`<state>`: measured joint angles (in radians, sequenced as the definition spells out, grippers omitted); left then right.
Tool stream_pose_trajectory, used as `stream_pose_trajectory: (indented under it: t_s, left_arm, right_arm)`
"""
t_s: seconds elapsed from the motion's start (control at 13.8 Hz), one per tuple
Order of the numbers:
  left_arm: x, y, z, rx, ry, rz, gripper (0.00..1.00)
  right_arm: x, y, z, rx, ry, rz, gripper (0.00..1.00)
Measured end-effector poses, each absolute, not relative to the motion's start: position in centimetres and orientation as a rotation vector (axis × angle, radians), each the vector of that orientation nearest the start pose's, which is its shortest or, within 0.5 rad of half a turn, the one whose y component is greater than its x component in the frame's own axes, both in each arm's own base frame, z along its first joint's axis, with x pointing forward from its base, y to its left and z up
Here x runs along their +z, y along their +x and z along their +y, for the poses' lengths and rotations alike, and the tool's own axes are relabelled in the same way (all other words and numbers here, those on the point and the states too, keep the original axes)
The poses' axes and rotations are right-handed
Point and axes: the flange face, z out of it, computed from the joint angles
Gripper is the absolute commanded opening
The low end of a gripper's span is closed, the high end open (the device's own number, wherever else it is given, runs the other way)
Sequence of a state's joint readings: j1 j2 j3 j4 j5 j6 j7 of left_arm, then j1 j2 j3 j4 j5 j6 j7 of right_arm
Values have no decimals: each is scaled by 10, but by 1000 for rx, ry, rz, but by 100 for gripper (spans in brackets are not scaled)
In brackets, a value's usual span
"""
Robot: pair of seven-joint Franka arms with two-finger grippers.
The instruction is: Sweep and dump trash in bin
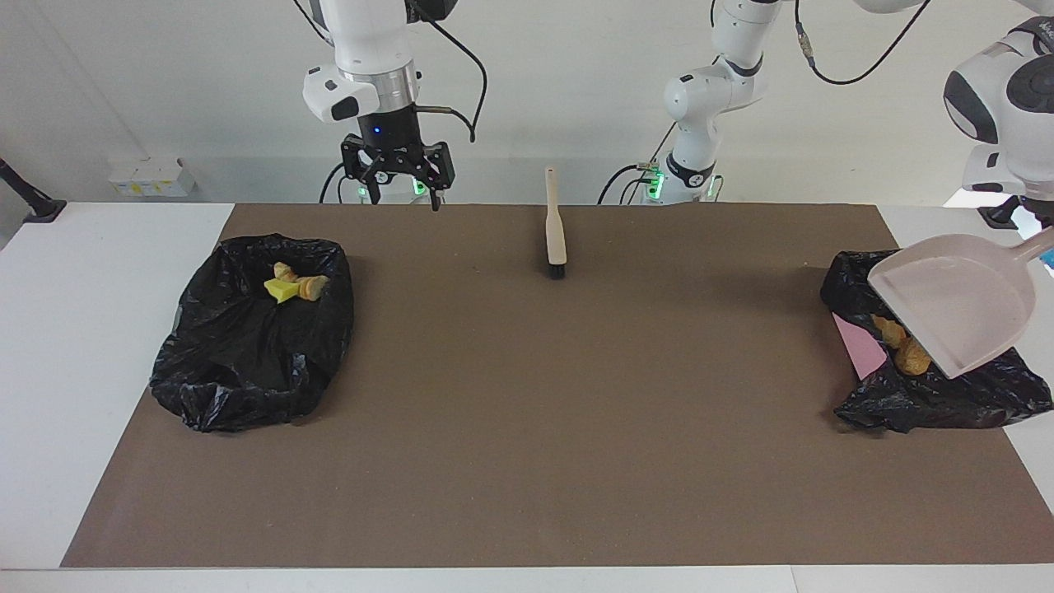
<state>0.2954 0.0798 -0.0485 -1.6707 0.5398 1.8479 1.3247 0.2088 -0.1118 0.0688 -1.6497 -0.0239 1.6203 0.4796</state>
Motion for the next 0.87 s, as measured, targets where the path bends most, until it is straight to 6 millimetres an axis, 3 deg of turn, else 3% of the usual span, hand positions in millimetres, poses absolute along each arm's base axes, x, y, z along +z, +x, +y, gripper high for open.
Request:
stream_pose_trajectory:
  t_s: [0.22,0.43,0.65,0.87]
  left_arm:
    - [550,564,175,319,-2500,1316,0]
    - [537,559,139,249,-2728,1075,0]
    - [531,562,67,218,-2855,873,0]
    - [525,557,-16,185,-2972,684,0]
  right_arm:
    - [663,507,124,-147,-3120,325,100]
    - [664,511,99,-97,-3139,278,100]
    - [664,521,81,-80,-3140,295,100]
    - [662,525,79,-71,-3140,302,100]
